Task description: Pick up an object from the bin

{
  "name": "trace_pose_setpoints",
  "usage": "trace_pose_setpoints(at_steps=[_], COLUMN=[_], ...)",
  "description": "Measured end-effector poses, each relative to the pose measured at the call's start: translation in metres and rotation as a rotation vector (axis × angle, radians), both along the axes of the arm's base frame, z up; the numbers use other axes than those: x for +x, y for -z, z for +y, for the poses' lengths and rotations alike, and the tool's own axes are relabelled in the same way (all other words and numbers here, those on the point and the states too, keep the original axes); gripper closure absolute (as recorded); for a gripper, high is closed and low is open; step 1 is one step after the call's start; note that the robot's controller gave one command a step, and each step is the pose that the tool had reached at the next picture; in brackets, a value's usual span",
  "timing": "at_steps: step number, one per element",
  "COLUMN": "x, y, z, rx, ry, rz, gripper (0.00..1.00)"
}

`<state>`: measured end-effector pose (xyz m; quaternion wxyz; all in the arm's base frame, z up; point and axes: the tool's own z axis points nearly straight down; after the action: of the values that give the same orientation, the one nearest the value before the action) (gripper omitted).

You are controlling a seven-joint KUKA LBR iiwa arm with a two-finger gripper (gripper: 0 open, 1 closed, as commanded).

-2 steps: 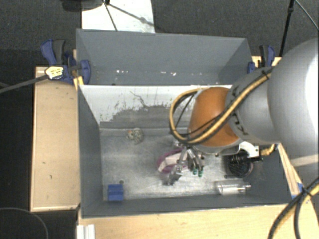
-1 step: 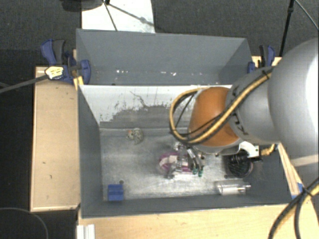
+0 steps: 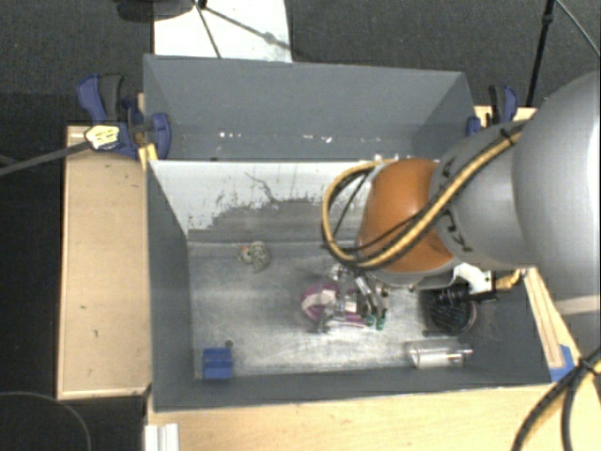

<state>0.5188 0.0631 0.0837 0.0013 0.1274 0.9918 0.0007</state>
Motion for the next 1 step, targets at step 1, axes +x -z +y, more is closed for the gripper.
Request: trace_pose_setpoints(at_steps=[1], x=[0.0006], y=[-0.0241], z=[0.0001], rx=[0.000], ry=[-0.003], rz=[-0.001], gripper=[1.00])
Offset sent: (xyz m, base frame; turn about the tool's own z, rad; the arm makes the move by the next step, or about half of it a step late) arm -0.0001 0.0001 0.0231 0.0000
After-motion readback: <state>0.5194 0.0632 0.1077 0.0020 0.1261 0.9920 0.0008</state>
